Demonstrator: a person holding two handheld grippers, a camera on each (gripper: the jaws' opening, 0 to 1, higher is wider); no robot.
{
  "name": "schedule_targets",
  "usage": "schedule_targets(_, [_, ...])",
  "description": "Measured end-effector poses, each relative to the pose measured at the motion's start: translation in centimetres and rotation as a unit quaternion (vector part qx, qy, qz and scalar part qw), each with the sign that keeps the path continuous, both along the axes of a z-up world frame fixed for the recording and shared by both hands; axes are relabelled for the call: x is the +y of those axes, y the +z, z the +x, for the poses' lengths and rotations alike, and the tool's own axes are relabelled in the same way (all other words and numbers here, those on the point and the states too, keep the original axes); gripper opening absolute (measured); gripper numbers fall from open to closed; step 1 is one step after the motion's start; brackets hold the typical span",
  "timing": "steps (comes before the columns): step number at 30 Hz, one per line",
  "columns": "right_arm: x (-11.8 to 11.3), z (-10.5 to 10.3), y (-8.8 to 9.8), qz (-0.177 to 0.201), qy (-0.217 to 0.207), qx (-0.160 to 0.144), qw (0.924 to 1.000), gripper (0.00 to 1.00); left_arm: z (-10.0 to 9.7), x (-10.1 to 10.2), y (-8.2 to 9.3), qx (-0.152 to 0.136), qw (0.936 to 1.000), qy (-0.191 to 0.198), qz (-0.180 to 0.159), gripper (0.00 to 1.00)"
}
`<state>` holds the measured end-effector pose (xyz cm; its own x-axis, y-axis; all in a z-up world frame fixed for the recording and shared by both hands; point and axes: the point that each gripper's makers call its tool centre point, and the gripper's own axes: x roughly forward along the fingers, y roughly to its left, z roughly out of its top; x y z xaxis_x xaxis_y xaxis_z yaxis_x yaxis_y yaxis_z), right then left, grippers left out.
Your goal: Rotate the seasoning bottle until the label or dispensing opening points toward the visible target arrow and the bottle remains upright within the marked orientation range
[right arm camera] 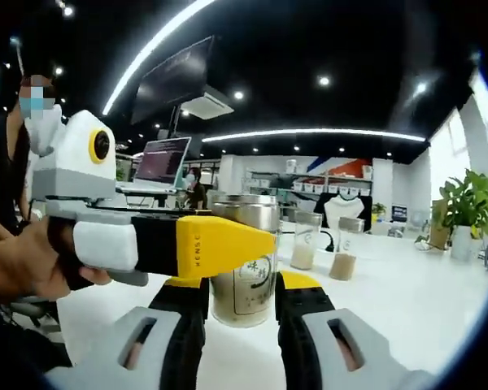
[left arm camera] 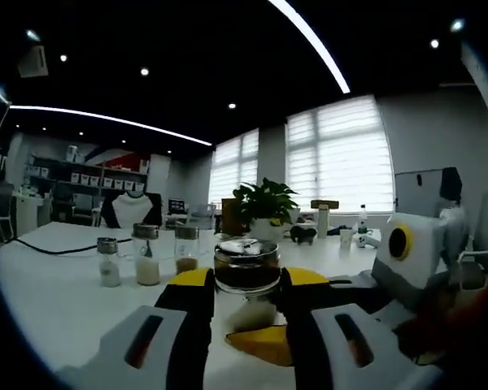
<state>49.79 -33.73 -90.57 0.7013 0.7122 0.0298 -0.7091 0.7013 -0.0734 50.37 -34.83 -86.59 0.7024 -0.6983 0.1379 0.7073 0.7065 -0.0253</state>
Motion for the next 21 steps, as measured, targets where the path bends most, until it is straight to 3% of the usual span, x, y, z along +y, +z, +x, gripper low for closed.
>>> schedule_targets(3, [0.1,-0.6,0.2,0.016,0.054,0.005,0.9984,0.3,-0.8,-0.2,0.3,0.006,0.9988,-0.048,-0.006,0.34])
schedule_targets(7, [0.2,-1.6,0.4,0.015,0.106,0.005,0.9943,0.31,-2.4,-1.0,0.6,-0.029,0.9926,-0.116,0.021,0.34])
schedule_targets(9, [0.1,-1.8,0.4,0.014,0.11,0.007,0.9938,0.31,-2.6,-1.2,0.6,-0.029,0.9909,-0.13,0.021,0.34])
schedule_targets(12, [0.0,-1.7,0.5,-0.001,0.089,-0.005,0.996,0.31,-2.3,-1.2,0.7,-0.006,0.9923,-0.124,-0.002,0.34])
schedule_targets(15, [-0.1,-1.2,0.6,-0.017,0.051,-0.025,0.9982,0.31,-2.1,-1.2,0.9,-0.009,0.9949,-0.1,-0.005,0.35])
schedule_targets(21, [-0.5,0.3,-0.4,-0.02,-0.056,-0.006,0.9982,0.31,-0.5,-1.1,-0.2,0.012,0.9999,0.003,-0.001,0.35])
